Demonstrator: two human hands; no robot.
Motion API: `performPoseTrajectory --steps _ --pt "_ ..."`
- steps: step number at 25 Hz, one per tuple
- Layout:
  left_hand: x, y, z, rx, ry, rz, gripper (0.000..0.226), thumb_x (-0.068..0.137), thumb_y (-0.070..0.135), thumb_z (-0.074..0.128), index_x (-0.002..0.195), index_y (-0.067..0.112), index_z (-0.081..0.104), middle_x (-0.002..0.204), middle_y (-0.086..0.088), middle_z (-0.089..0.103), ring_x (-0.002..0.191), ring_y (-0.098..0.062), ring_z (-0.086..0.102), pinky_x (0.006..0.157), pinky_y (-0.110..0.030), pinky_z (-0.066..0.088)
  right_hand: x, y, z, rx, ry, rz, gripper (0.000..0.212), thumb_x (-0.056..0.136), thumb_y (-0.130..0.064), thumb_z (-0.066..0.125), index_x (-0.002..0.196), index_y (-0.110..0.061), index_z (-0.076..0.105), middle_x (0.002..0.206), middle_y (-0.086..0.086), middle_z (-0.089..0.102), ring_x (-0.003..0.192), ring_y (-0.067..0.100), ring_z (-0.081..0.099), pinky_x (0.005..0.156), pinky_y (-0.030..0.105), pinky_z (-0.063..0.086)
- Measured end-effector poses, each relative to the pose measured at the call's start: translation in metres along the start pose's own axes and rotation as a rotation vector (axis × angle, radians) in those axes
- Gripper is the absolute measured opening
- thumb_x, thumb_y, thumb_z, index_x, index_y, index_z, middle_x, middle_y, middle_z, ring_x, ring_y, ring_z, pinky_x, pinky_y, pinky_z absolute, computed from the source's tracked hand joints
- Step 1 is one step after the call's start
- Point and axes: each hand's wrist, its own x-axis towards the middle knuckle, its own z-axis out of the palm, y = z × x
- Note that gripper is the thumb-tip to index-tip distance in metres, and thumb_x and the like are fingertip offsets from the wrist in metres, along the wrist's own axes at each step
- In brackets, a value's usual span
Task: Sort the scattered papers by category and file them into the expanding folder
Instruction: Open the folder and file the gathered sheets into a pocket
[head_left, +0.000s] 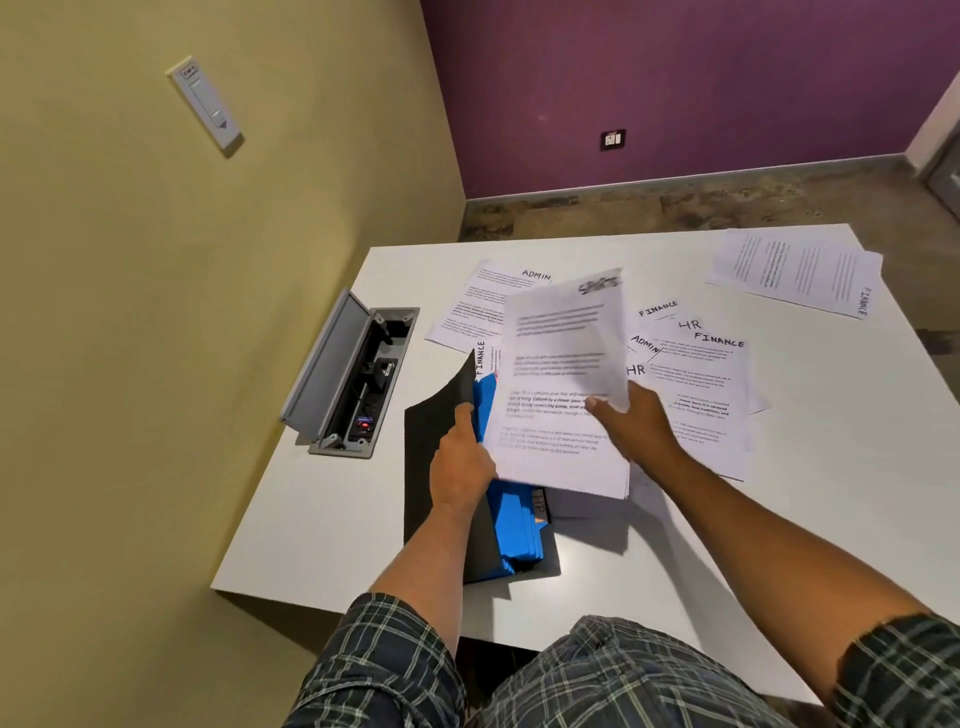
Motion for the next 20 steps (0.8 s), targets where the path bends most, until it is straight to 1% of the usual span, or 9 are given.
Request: performPoseTrajectory --steps 2,3,6,8,9,13,17,18,20 --pt "-0.001 -0.002 0.003 -0.02 0.009 -0.018 0.059 0.094 0.018 0.061 0.142 0.025 0.029 0.109 -0.005 0.063 0.085 -0.016 0.064 0.068 -0.03 0.055 -0.002 -0.002 0.007 -0.203 -0.106 -0.005 0.034 0.092 -0.018 0.069 0.125 -0.01 0.067 0.105 0.006 0.071 0.086 0.02 0.065 0.061 0.02 0.044" --pt "-0.003 -0.002 0.003 -0.033 0.01 -0.022 0.058 0.094 0.017 0.061 0.142 0.025 0.029 0.108 -0.005 0.063 0.084 -0.014 0.063 0.067 -0.028 0.054 -0.002 -0.003 0.009 -0.259 -0.157 -0.013 0.034 0.092 -0.019 0.069 0.125 -0.011 0.067 0.102 0.005 0.072 0.079 0.017 0.064 0.057 0.02 0.042" --pt "-0.005 -0.003 0.007 -0.07 0.021 -0.034 0.058 0.095 0.02 0.061 0.142 0.027 0.029 0.109 -0.005 0.065 0.088 -0.017 0.067 0.069 -0.031 0.058 -0.004 -0.001 0.014 -0.283 -0.268 0.016 0.032 0.091 -0.022 0.07 0.121 -0.012 0.068 0.086 -0.002 0.071 0.063 0.012 0.064 0.052 0.02 0.047" --pt "-0.006 -0.003 0.007 -0.067 0.021 -0.047 0.056 0.095 0.024 0.061 0.141 0.028 0.029 0.109 -0.004 0.066 0.091 -0.019 0.069 0.071 -0.034 0.06 -0.006 -0.002 0.02 -0.309 -0.3 0.045 0.027 0.09 -0.021 0.071 0.116 -0.012 0.069 0.077 -0.005 0.068 0.058 0.011 0.062 0.048 0.019 0.046" --pt "-0.007 -0.003 0.007 -0.061 0.023 -0.05 0.056 0.095 0.025 0.061 0.14 0.028 0.029 0.109 -0.004 0.066 0.091 -0.02 0.069 0.071 -0.035 0.061 -0.007 -0.003 0.024 -0.329 -0.312 0.055 0.027 0.089 -0.019 0.071 0.115 -0.011 0.069 0.079 -0.003 0.069 0.059 0.011 0.062 0.049 0.019 0.045" --pt "-0.008 -0.001 0.002 -0.057 0.076 -0.062 0.056 0.096 0.024 0.059 0.144 0.023 0.031 0.105 -0.006 0.068 0.086 -0.019 0.068 0.067 -0.033 0.059 -0.004 -0.006 0.04 -0.369 -0.325 0.129 0.038 0.084 -0.017 0.073 0.121 -0.009 0.068 0.107 0.01 0.072 0.084 0.022 0.067 0.058 0.023 0.048" --pt "-0.004 0.0 -0.009 -0.093 0.13 -0.115 0.058 0.096 0.02 0.058 0.148 0.02 0.032 0.102 -0.011 0.069 0.086 -0.024 0.068 0.067 -0.037 0.06 0.003 -0.006 0.044 -0.377 -0.352 0.23 0.046 0.081 -0.011 0.074 0.125 -0.003 0.063 0.111 0.014 0.069 0.097 0.03 0.068 0.081 0.04 0.06" --pt "-0.004 0.0 -0.011 -0.087 0.136 -0.111 0.058 0.096 0.019 0.058 0.148 0.019 0.032 0.102 -0.011 0.069 0.087 -0.025 0.068 0.068 -0.036 0.058 0.004 -0.008 0.045 -0.38 -0.363 0.239 0.046 0.081 -0.01 0.074 0.125 -0.002 0.063 0.112 0.014 0.068 0.098 0.031 0.068 0.084 0.042 0.06" --pt "-0.006 0.0 -0.013 -0.082 0.132 -0.086 0.059 0.096 0.02 0.059 0.148 0.018 0.033 0.104 -0.011 0.069 0.087 -0.023 0.068 0.066 -0.031 0.054 0.004 -0.013 0.05 -0.388 -0.389 0.227 0.045 0.081 -0.008 0.073 0.125 -0.002 0.063 0.112 0.015 0.068 0.096 0.031 0.07 0.084 0.042 0.061"
